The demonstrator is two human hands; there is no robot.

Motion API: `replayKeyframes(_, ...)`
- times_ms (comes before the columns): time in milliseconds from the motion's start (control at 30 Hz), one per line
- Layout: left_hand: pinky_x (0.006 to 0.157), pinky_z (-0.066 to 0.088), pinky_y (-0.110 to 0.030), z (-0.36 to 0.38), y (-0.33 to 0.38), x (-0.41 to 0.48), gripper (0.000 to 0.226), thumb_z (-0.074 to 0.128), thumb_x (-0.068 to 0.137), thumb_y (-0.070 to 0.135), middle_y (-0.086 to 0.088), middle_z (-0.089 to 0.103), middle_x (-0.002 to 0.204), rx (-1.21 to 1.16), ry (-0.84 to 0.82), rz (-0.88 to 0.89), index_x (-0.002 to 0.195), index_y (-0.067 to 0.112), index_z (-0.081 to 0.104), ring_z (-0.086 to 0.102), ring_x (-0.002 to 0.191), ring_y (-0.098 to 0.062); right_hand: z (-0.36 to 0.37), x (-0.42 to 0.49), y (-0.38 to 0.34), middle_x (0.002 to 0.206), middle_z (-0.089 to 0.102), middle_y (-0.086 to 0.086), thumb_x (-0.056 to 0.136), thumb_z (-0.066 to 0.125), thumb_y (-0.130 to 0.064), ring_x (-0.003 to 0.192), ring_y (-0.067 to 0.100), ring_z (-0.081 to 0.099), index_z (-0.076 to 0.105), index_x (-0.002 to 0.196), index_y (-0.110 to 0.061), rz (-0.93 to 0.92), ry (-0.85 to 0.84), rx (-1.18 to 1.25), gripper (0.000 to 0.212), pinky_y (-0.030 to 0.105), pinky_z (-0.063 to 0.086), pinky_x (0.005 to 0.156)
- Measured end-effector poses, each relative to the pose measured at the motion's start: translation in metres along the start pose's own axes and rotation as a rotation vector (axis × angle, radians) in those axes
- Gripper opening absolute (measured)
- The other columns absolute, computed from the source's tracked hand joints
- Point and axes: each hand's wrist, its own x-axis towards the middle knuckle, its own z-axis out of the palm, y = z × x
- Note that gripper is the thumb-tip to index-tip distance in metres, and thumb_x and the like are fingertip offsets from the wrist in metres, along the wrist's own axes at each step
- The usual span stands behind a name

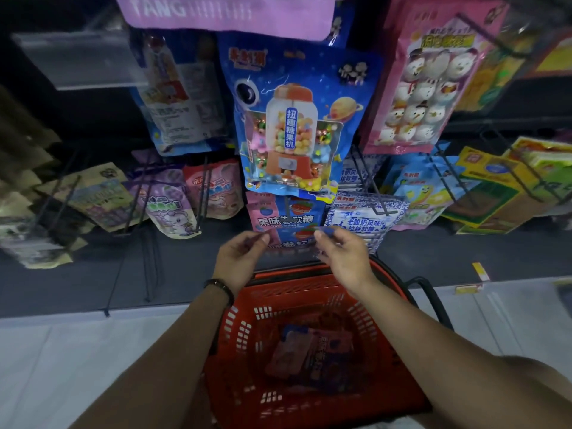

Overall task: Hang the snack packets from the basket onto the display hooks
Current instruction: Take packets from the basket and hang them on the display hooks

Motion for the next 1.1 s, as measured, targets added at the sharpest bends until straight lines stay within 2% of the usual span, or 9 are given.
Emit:
replayKeyframes(133, 0.098, 0.057, -0.028, -0.001, -0.006, 0.012, 0.023, 0.070, 0.103, 0.024, 0.010, 0.084, 0.102, -0.088, 0.032, -0.086, 0.089, 0.031, 0.086, 0.076, 0.103, -0.004, 0.003, 0.014, 0.002, 0.088, 0.066, 0.007, 0.103, 0.070, -0.025, 0.085, 0.028, 0.060, 0.078, 0.093, -0.023, 0.005, -0.007, -0.017, 0.013, 0.070, 0.057, 0.089)
replayKeyframes(300, 0.105, 0.057, -0.036, 0.001, -0.001, 0.025, 0.023, 0.069, 0.104, 0.023, 0.009, 0.084, 0.103, -0.097, 0.015, -0.061, 0.092, 0.030, 0.087, 0.076, 0.106, -0.006, 0.007, 0.025, -0.009, 0.075, 0.055, 0.001, 0.105, 0.068, -0.026, 0.078, 0.021, 0.057, 0.068, 0.089, -0.008, 0.005, 0.064, -0.021, 0.024, 0.062, 0.062, 0.085)
replayKeyframes(467, 0.103, 0.059, -0.037, 0.007, 0.000, 0.033, 0.023, 0.070, 0.104, 0.028, 0.006, 0.085, 0.102, -0.027, 0.045, -0.086, 0.088, 0.029, 0.086, 0.078, 0.107, -0.011, 0.009, 0.035, -0.001, 0.076, 0.071, 0.011, 0.099, 0.070, -0.049, 0.072, 0.043, 0.067, 0.073, 0.084, -0.023, -0.006, 0.125, -0.142, 0.030, 0.070, 0.059, 0.070)
replayKeyframes(600, 0.103, 0.061, -0.047, 0.009, -0.001, 0.040, 0.024, 0.071, 0.103, 0.035, 0.002, 0.085, 0.102, -0.015, 0.089, -0.143, 0.087, 0.026, 0.086, 0.078, 0.109, -0.022, 0.013, 0.038, -0.009, 0.077, 0.072, 0.011, 0.101, 0.069, -0.046, 0.071, 0.029, 0.068, 0.076, 0.090, -0.015, -0.074, 0.181, -0.321, 0.033, 0.039, 0.054, 0.068)
replayKeyframes(700, 0.098, 0.063, -0.041, 0.015, 0.004, 0.045, 0.024, 0.070, 0.103, 0.034, 0.005, 0.085, 0.096, 0.002, 0.142, -0.184, 0.090, 0.020, 0.084, 0.079, 0.103, -0.018, 0.020, 0.044, -0.012, 0.073, 0.070, 0.006, 0.102, 0.068, -0.046, 0.069, 0.026, 0.068, 0.072, 0.086, -0.017, -0.032, 0.247, -0.417, 0.034, 0.039, 0.050, 0.066)
replayKeyframes(833, 0.090, 0.061, -0.031, 0.019, 0.008, 0.049, 0.026, 0.068, 0.104, 0.039, 0.007, 0.084, 0.095, 0.052, 0.167, -0.195, 0.084, 0.027, 0.081, 0.077, 0.099, -0.014, 0.032, 0.054, -0.002, 0.071, 0.069, -0.002, 0.095, 0.072, -0.049, 0.071, 0.030, 0.076, 0.064, 0.087, -0.027, 0.054, 0.238, -0.236, 0.025, 0.053, 0.063, 0.071)
replayKeyframes(933, 0.092, 0.057, -0.031, 0.021, 0.008, 0.049, 0.026, 0.067, 0.104, 0.042, 0.010, 0.082, 0.097, 0.097, 0.198, -0.177, 0.091, 0.025, 0.083, 0.075, 0.097, -0.011, 0.029, 0.064, 0.018, 0.065, 0.061, -0.009, 0.078, 0.073, -0.057, 0.067, 0.023, 0.063, 0.061, 0.109, -0.020, 0.113, 0.156, -0.063, 0.050, 0.046, 0.051, 0.074)
replayKeyframes(1033, 0.094, 0.054, -0.035, 0.023, 0.010, 0.047, 0.031, 0.064, 0.103, 0.050, 0.010, 0.076, 0.095, 0.183, 0.237, -0.185, 0.102, 0.022, 0.078, 0.071, 0.098, -0.017, 0.028, 0.050, 0.015, 0.104, 0.078, 0.001, 0.094, 0.070, -0.036, 0.098, 0.035, 0.076, 0.052, 0.149, -0.014, 0.144, 0.096, 0.006, 0.061, 0.053, 0.061, 0.094)
replayKeyframes(1100, 0.092, 0.051, -0.038, 0.025, 0.015, 0.043, 0.041, 0.063, 0.103, 0.052, 0.002, 0.073, 0.104, 0.258, 0.270, -0.211, 0.116, 0.014, 0.071, 0.068, 0.103, -0.024, 0.025, 0.032, 0.011, 0.135, 0.070, 0.011, 0.109, 0.057, -0.012, 0.121, 0.040, 0.071, 0.038, 0.162, -0.014, 0.182, 0.067, 0.087, 0.057, 0.057, 0.053, 0.108)
